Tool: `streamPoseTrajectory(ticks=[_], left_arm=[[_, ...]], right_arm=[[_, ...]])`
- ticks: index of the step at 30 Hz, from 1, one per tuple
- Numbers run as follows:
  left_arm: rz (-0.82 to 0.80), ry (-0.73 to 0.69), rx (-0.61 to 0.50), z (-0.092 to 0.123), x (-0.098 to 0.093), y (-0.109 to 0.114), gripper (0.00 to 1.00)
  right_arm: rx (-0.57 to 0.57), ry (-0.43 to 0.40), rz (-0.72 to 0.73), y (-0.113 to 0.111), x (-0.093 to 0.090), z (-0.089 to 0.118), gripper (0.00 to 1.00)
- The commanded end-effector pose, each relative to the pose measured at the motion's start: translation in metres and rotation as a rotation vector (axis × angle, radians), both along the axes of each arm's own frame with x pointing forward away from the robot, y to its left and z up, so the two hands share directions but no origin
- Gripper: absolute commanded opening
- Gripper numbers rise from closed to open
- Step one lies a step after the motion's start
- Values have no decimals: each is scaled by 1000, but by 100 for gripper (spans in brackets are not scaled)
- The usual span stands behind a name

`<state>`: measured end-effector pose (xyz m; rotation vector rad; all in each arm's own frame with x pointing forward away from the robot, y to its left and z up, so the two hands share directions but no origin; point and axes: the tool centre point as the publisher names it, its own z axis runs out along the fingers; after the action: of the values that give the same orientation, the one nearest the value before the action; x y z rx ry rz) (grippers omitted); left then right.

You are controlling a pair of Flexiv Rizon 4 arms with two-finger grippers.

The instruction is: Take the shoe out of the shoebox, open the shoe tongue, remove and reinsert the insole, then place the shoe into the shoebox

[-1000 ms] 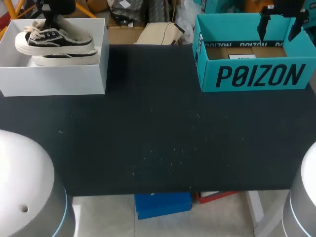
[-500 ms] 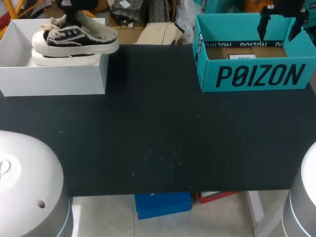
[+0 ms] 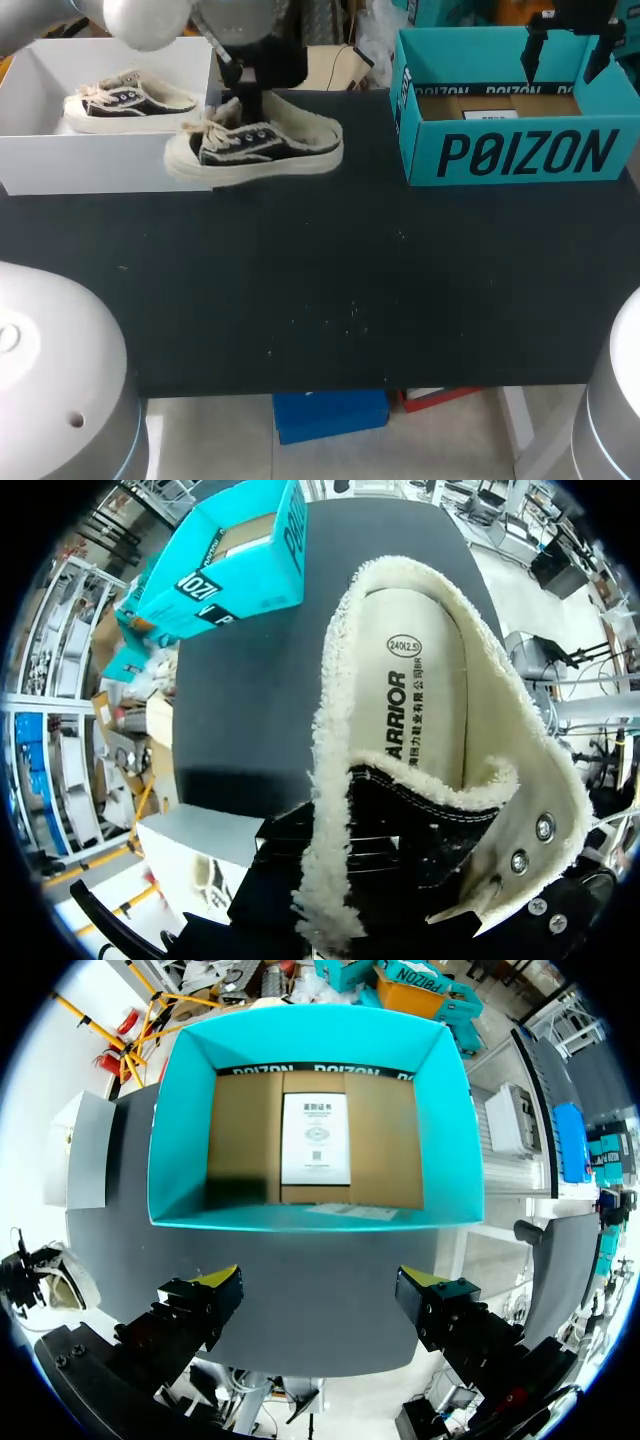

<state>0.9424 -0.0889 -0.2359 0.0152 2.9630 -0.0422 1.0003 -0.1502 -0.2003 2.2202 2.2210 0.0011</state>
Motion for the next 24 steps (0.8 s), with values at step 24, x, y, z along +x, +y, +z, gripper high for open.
streamPoseTrajectory(ticks=[24], left_arm=[[1,49,-58,-166,-59,-83,0]], right_arm=[[0,1,0,0,0,0,100]])
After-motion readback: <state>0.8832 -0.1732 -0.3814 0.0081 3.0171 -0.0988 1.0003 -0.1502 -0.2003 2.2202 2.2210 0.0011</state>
